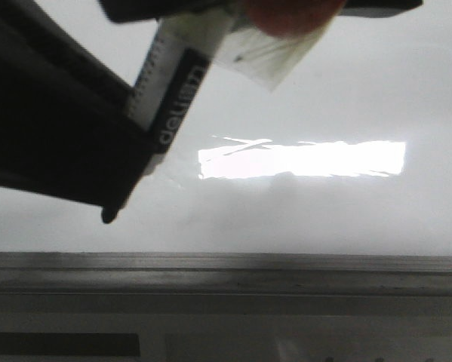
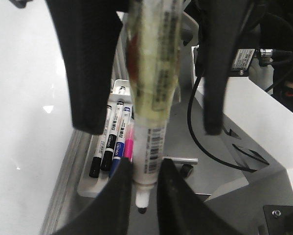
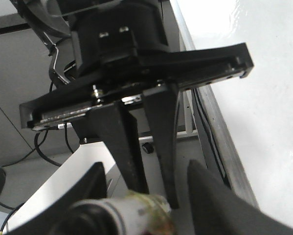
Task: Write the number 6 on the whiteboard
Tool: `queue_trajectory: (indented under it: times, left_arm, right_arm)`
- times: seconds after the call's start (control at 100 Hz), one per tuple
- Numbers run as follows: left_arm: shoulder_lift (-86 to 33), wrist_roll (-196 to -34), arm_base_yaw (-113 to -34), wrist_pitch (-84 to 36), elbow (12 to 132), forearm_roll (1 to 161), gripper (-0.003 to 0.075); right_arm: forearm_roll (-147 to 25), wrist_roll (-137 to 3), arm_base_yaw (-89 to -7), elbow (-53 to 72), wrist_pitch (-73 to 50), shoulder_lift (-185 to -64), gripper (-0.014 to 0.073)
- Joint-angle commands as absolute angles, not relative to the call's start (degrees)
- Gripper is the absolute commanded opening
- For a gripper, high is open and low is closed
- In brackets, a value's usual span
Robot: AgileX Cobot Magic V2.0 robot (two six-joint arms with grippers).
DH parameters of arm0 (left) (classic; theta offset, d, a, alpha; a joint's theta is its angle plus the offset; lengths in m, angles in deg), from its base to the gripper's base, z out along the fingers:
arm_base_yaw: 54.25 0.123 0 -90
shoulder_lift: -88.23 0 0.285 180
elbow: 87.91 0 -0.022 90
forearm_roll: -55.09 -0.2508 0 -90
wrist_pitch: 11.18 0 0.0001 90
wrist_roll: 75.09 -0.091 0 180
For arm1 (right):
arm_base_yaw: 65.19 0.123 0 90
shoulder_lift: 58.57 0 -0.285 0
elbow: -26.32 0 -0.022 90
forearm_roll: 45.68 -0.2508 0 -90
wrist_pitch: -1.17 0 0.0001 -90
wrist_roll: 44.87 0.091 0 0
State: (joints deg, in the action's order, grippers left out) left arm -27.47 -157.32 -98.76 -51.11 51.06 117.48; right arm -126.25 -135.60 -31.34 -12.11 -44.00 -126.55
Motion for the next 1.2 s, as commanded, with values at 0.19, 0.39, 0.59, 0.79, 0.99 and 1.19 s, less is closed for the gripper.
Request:
queue_trajectory:
  times: [0.19,0.39,0.59,0.79,0.99,1.19]
  left_arm:
    - [-28.4,-157.5,-98.9,-51.2,53.0,121.1,-0.0020]
    - [-28.4,-157.5,-98.9,-49.7,53.0,122.3,-0.0011]
    - [-30.0,-156.7,-98.9,-45.5,53.0,126.9,0.0349]
    - [-38.8,-149.0,-98.5,-33.5,51.2,123.4,0.0475]
    - [-50.6,-142.0,-95.7,-18.4,44.4,125.4,0.0465]
    - [-54.5,-142.0,-95.3,-14.9,39.8,128.8,0.0283]
  right_arm:
    - [-129.9,-136.6,-31.1,-10.2,-45.2,-126.1,-0.0016]
    - [-129.9,-136.6,-31.1,-10.2,-44.3,-126.1,-0.0060]
    - [-128.5,-136.6,-31.1,-11.4,-35.3,-122.9,-0.0032]
    - [-126.4,-136.6,-31.1,-16.5,-25.7,-112.9,-0.0032]
    - [-125.4,-136.6,-31.1,-20.9,-12.9,-103.3,-0.0032]
    - [-122.3,-140.8,-31.1,-18.1,-10.0,-106.8,-0.0032]
